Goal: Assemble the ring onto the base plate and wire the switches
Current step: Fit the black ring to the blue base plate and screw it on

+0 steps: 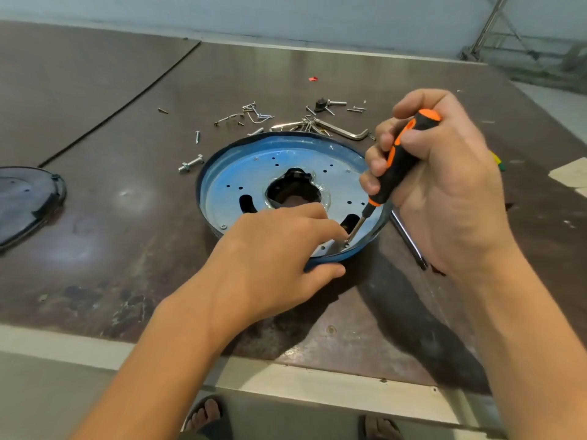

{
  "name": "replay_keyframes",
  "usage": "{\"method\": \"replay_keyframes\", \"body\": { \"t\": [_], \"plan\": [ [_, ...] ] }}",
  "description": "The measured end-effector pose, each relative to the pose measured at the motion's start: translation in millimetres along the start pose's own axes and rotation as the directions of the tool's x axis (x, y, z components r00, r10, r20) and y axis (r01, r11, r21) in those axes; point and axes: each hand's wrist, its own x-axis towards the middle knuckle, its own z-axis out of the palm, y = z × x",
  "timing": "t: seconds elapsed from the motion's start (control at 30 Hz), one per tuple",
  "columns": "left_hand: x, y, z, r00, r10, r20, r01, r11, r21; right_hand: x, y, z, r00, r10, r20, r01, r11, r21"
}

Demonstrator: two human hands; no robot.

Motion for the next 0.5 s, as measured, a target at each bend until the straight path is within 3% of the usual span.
{"method": "replay_keyframes", "body": {
  "t": [0.23,0.4,0.5],
  "plan": [
    [3,1,2,1.000,-0.015,0.004,0.015,0.998,0.054,1,2,-5,0.998,-0.001,0.070,0.006,0.998,-0.063],
    [4,0,2,1.000,-0.021,-0.001,0.021,0.999,0.047,-3,1,-12,0.966,-0.067,0.249,0.118,0.973,-0.198],
    [4,0,2,1.000,-0.019,-0.004,0.019,0.999,0.034,-3,0,-14,0.970,-0.093,0.225,0.145,0.962,-0.230]
  ]
}}
